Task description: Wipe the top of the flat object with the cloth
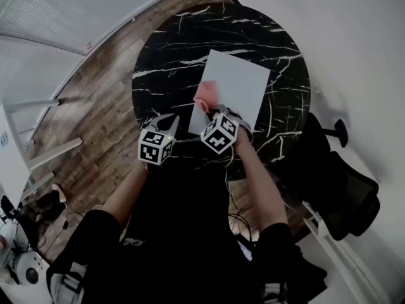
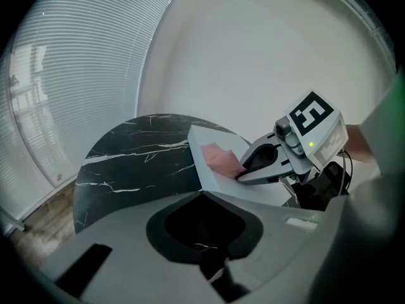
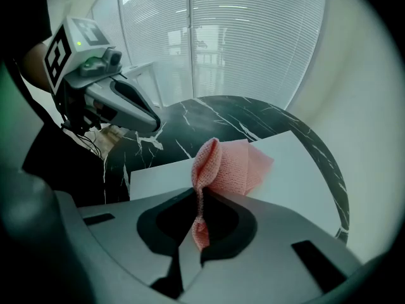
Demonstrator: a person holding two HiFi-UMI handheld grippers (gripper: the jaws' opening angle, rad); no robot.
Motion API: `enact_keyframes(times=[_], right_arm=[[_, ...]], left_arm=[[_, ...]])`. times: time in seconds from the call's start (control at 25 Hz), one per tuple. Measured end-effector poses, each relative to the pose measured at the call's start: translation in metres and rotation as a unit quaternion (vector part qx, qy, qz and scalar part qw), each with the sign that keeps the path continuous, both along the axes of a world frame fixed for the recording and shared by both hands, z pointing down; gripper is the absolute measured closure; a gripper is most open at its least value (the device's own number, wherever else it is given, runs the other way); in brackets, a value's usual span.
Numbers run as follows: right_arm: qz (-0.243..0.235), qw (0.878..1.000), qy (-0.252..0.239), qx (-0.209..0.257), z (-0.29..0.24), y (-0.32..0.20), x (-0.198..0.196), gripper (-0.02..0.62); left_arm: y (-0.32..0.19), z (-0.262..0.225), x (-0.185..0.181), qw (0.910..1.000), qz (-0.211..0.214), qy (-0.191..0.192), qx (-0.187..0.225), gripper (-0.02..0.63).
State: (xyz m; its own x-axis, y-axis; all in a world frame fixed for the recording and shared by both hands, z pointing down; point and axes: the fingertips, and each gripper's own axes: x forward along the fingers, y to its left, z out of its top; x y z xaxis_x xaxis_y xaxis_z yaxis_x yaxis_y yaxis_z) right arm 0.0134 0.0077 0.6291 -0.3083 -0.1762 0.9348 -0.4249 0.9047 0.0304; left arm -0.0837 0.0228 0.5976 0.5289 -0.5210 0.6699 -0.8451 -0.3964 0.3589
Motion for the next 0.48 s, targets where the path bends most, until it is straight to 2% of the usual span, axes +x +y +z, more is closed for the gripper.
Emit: enact_keyframes(times=[0.48], right_arm=[[0.028,0.999,-0.012,-0.012,0.0,0.022,-0.005,0.583]], left_arm=[[-0.01,-0.003,0.012,0.9992,0.04,0.002,0.008,0.607]])
